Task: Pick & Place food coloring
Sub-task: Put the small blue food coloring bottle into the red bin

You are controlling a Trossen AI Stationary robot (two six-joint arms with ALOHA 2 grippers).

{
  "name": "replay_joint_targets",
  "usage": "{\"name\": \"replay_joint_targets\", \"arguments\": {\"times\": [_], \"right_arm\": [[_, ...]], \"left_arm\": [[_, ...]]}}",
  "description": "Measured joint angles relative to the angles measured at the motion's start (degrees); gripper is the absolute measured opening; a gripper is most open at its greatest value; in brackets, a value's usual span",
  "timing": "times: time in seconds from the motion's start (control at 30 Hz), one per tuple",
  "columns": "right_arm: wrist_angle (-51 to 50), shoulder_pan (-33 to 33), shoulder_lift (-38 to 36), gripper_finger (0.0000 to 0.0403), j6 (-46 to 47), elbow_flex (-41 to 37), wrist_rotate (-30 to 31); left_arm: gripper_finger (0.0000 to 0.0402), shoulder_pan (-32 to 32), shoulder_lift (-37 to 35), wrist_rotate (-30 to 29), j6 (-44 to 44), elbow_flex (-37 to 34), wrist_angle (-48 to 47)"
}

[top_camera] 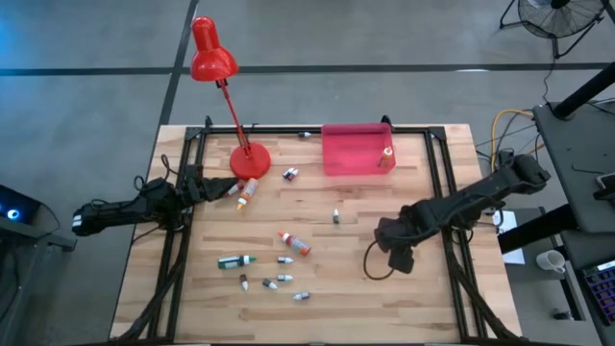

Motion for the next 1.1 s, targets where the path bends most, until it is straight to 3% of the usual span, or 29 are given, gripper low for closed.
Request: {"name": "replay_joint_targets", "arguments": {"times": [0.27, 1.1], "right_arm": [[7.3, 1.7, 0.3, 0.0187, -12.0, -4.0, 0.8], [14.1, 4.1, -0.4, 0.0187, -14.7, -10.8, 0.3]], "left_arm": [[0.0220, 0.0, 0.0, 0.0, 0.0, 0.0, 0.0], [0.0220, 0.0, 0.0, 0.0, 0.0, 0.0, 0.0]]}}
